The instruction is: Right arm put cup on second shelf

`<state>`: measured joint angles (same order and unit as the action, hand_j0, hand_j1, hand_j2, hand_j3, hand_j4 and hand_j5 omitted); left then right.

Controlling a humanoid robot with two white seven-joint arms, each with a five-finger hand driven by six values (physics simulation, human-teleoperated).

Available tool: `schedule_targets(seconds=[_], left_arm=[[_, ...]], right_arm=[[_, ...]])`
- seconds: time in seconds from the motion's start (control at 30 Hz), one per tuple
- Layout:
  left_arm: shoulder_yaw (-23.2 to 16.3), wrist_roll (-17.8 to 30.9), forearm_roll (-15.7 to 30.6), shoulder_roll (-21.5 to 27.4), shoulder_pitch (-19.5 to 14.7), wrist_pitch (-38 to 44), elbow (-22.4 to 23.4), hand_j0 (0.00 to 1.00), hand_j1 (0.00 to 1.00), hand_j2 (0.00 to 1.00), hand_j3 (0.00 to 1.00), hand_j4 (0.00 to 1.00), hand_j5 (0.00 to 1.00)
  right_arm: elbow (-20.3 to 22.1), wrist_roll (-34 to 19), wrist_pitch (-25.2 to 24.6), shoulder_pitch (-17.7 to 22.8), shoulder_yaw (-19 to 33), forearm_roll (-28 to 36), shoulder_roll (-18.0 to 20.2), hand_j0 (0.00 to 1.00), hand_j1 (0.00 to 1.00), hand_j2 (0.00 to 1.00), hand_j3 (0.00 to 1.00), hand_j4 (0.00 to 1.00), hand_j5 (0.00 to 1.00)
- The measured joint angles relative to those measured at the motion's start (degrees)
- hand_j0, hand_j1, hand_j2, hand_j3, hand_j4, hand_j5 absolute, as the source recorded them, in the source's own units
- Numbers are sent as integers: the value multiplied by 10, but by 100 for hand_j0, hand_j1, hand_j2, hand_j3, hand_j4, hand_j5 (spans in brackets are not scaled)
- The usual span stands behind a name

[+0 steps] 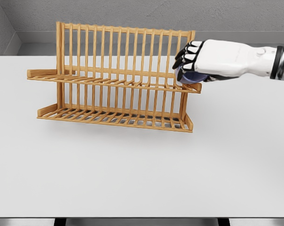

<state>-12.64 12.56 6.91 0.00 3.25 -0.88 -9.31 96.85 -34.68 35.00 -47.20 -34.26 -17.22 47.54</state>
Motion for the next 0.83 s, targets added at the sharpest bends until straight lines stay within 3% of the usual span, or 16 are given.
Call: schedule_targets(seconds=[0.13,0.17,0.2,0.37,0.5,0.67,0.73,0.83], left_arm=[[0,0,0,0,0,0,0,100,100,100,100,100,100],[0,0,0,0,0,0,0,100,100,100,100,100,100],[0,0,0,0,0,0,0,100,100,100,100,100,100],[0,0,0,0,0,0,0,100,100,100,100,100,100],[0,0,0,0,0,0,0,100,100,100,100,100,100],[0,0,0,0,0,0,0,100,100,100,100,100,100],[0,0,0,0,0,0,0,100,100,100,100,100,100],[0,0,0,0,0,0,0,100,100,100,100,100,100]], right_arm=[[4,0,0,-3,-10,-1,-4,57,57,57,57,57,57],[6,-1,0,-3,-11,0,-4,72,72,72,72,72,72],[7,-1,0,-3,-12,0,-5,100,100,100,100,100,100],[6,-3,1,-10,-9,-1,-1,100,100,100,100,100,100],[-11,-3,2,6,56,1,4,100,100,100,100,100,100],[-157,-4,2,111,185,-2,21,100,100,100,100,100,100],[-190,-4,3,196,205,-4,16,100,100,100,100,100,100],[-213,-4,2,224,219,-4,-8,100,100,100,100,100,100]])
